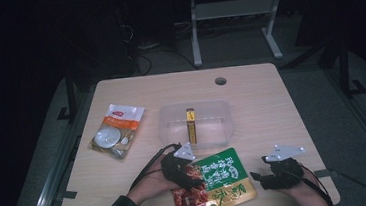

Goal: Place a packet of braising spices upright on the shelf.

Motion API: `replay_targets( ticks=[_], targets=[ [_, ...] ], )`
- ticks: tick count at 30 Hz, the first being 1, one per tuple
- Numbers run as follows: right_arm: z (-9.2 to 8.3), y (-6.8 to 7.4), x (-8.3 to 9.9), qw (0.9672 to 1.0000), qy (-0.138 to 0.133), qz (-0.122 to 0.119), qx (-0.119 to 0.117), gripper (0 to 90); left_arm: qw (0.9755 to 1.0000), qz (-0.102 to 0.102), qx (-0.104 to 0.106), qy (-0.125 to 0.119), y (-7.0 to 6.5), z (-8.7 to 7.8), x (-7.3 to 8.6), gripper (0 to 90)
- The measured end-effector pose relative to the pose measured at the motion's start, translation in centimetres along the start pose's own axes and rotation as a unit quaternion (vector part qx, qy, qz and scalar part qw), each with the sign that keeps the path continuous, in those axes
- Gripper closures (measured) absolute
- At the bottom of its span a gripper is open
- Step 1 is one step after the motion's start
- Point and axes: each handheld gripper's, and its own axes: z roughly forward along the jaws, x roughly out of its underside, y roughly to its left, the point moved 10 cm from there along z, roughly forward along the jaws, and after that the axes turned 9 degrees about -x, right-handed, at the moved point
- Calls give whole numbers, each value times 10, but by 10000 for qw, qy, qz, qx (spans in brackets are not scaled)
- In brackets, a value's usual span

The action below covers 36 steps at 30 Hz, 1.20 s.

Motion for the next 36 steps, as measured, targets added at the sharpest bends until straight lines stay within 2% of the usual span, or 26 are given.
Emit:
replay_targets(
  ticks=[4, 10, 11, 12, 14, 19, 24, 26, 27, 31, 36],
  targets=[
    [1, -1, 0, 10000, 14, -54, 19, 308, 10000, -29, -8, -4, 0, 0, 0, 125],
    [1, -2, -2, 10000, -6, -78, 38, 308, 10000, 69, 10, 17, -5, -2, 1, 152],
    [1, -2, -2, 9999, -7, -87, 50, 308, 10000, 91, -4, 17, -5, -3, 1, 173],
    [1, -2, -2, 10000, 9, -78, 47, 308, 10000, 95, 10, 14, -4, -4, 2, 232],
    [1, -2, -2, 9999, 24, -83, 54, 308, 9999, 111, 17, 26, -4, -5, 2, 273],
    [2, -4, -1, 9999, 42, -89, 91, 309, 9994, 300, -50, 133, -8, -6, 2, 381],
    [1, -5, -1, 9999, 45, -93, 105, 309, 9990, 405, -61, 187, -10, -7, 1, 555],
    [1, -5, -1, 9999, 46, -91, 105, 309, 9988, 441, -65, 204, -10, -7, 0, 581],
    [1, -5, -2, 9999, 38, -109, 109, 310, 9985, 481, -81, 245, -11, -7, 0, 642],
    [1, -6, -2, 9999, 42, -111, 108, 310, 9986, 440, -12, 292, -11, -7, 0, 769],
    [1, -6, -2, 9999, 39, -126, 111, 310, 9986, 441, 31, 297, -10, -7, 0, 827]
  ],
)
